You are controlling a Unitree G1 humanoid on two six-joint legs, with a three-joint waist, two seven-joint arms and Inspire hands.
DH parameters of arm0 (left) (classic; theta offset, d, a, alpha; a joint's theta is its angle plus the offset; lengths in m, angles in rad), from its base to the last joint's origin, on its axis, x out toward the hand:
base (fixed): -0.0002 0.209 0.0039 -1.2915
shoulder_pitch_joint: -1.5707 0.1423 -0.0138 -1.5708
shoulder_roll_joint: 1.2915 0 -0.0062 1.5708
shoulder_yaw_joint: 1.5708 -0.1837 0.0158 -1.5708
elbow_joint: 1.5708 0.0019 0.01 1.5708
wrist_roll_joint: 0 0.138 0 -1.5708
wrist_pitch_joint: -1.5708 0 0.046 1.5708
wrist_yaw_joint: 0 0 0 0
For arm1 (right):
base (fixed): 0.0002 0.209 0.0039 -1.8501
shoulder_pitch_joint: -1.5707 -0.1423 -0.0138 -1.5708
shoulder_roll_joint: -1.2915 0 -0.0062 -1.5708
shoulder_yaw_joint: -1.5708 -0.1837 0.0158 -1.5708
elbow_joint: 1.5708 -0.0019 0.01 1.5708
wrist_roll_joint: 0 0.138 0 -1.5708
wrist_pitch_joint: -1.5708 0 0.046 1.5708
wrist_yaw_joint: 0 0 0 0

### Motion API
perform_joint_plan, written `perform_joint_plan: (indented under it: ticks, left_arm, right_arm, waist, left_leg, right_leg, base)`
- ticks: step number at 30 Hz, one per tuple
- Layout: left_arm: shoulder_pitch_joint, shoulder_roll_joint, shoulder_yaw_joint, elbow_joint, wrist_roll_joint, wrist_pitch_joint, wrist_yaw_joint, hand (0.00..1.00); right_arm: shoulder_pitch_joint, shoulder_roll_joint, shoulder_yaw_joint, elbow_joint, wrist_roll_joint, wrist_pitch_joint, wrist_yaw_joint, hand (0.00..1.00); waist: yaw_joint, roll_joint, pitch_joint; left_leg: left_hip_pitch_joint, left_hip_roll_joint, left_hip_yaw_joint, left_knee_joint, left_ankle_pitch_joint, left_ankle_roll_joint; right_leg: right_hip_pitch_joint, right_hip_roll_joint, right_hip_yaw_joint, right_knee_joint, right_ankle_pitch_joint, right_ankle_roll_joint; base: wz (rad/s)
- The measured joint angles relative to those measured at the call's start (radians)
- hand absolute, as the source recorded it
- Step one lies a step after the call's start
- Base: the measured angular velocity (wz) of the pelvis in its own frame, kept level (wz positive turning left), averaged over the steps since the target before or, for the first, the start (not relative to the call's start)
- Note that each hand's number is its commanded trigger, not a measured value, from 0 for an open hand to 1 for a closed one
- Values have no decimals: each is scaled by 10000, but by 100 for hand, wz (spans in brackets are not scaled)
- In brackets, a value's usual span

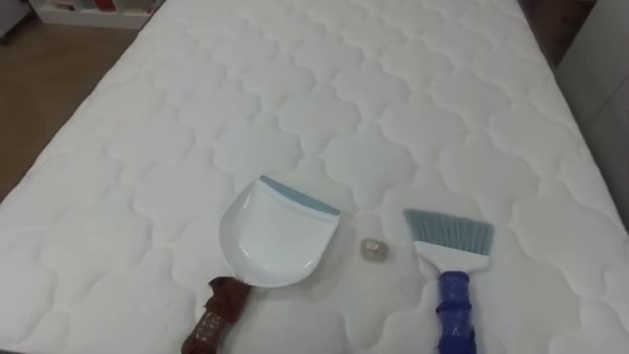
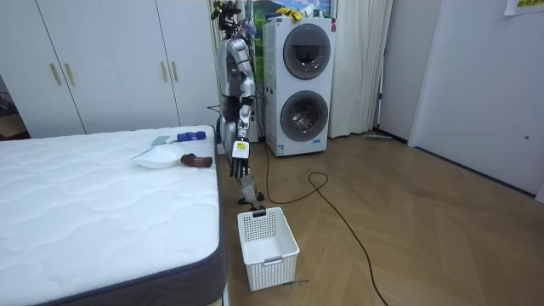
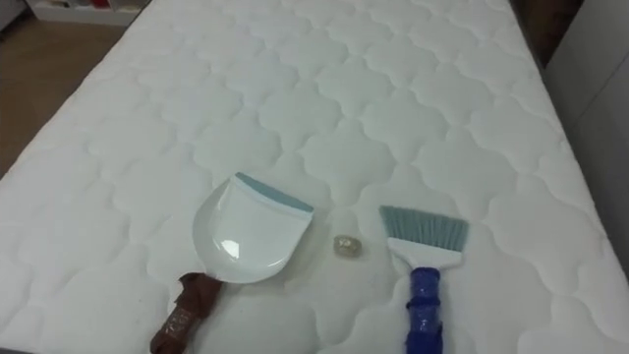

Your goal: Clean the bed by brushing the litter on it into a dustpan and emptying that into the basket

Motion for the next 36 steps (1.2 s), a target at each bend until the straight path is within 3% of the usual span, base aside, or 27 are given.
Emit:
perform_joint_plan:
  ticks: [7,10,15,22,24,28,36]
  left_arm:
    - [39,-93,108,-2095,20,-973,1462,0]
    - [99,-95,-131,-3064,14,-1141,1902,0]
    - [92,-85,-633,-3741,18,-1463,2281,0]
    - [9,-75,-1202,-4053,11,-1689,2286,0]
    - [-106,-76,-1360,-4053,3,-1704,2284,0]
    - [-343,-65,-1545,-4046,5,-1728,2239,0]
    - [-437,-32,-1689,-3352,2,-1823,1963,0]
  right_arm:
    - [86,-15,-39,-15,-82,-130,-106,0]
    - [87,-72,-3,-26,250,-160,21,0]
    - [84,-111,13,17,698,-215,133,0]
    - [-11,-62,200,392,1090,-418,144,0]
    - [-21,-58,319,415,1028,-426,146,0]
    - [-29,-49,437,424,982,-540,148,0]
    - [36,-49,399,476,646,-514,159,0]
  waist:
    - [9,126,-47]
    - [21,207,-81]
    - [9,237,-111]
    - [-22,74,-128]
    - [-42,21,-115]
    - [-95,-122,-8]
    - [-331,-119,16]
  left_leg:
    - [-85,-48,-160,121,0,1]
    - [-91,-48,-151,106,0,2]
    - [-53,-64,-124,54,10,14]
    - [-34,-46,-143,44,15,15]
    - [-19,-47,-148,43,15,15]
    - [42,-36,-98,42,15,15]
    - [-35,-22,-150,189,10,15]
  right_leg:
    - [-16,-36,-212,73,3,0]
    - [-18,-38,-228,81,7,7]
    - [-29,-37,-211,69,13,17]
    - [-12,-34,-212,56,15,15]
    - [6,-35,-211,59,16,14]
    - [70,-36,-216,61,17,14]
    - [47,-29,-226,104,23,5]
  base:
    - [6]
    - [0]
    - [0]
    - [0]
    - [0]
    - [0]
    - [1]
